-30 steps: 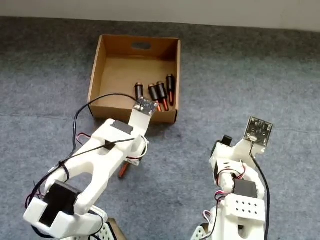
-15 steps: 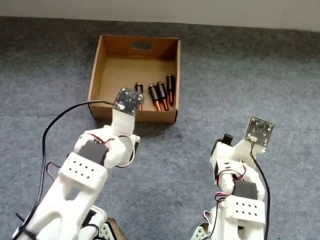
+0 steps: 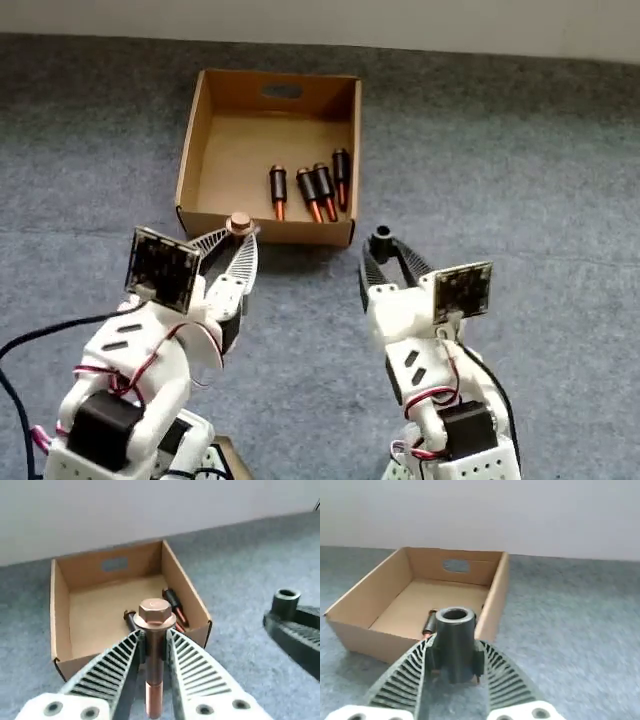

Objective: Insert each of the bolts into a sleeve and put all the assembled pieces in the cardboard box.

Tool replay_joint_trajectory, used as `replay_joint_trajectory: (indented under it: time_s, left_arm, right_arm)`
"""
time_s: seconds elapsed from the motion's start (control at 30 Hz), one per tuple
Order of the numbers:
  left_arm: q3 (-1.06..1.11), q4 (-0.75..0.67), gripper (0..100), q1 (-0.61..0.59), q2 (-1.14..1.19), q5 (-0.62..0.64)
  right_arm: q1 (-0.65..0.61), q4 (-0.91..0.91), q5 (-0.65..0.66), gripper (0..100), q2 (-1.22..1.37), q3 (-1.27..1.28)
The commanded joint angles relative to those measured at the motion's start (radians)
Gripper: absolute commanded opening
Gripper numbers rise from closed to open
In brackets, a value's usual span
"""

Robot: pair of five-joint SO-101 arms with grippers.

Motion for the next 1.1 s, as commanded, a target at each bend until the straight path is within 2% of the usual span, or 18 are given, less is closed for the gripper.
replay_joint_trajectory:
  time_s: [0.0, 0.17, 0.27, 0.43, 0.53, 0.63, 0.77, 0.87, 0.97, 1.07]
  left_arm:
    - [-0.005, -0.080, 1, 0.013, -0.065, 0.000]
    - [-0.008, -0.233, 1, 0.013, -0.056, 0.000]
    - [-0.007, -0.321, 1, 0.013, -0.054, 0.008]
    - [-0.004, -0.499, 1, 0.013, -0.021, 0.192]
    - [-0.004, -0.609, 1, 0.036, 0.064, 0.250]
    - [-0.008, -0.690, 1, 0.134, 0.174, 0.216]
    - [-0.004, -0.775, 1, 0.294, 0.263, 0.083]
    - [-0.004, -0.786, 1, 0.334, 0.274, -0.002]
    - [-0.002, -0.787, 1, 0.352, 0.282, -0.003]
    - [0.039, -0.792, 1, 0.355, 0.282, -0.003]
  right_arm:
    - [-0.099, -0.125, 0.100, 0.6, -0.016, 0.015]
    - [-0.133, -0.364, 0.166, 0.6, -0.016, 0.097]
    - [-0.133, -0.409, 0.169, 0.6, -0.016, 0.139]
    - [-0.131, -0.406, 0.167, 0.6, -0.016, 0.148]
    - [-0.131, -0.404, 0.166, 0.6, -0.016, 0.151]
    - [-0.131, -0.404, 0.164, 0.6, -0.016, 0.151]
    - [-0.127, -0.383, 0.164, 0.6, -0.016, 0.165]
    - [-0.102, -0.380, 0.164, 0.6, -0.018, 0.182]
    - [-0.067, -0.380, 0.152, 0.6, -0.018, 0.174]
    - [-0.024, -0.378, 0.038, 0.6, -0.018, 0.173]
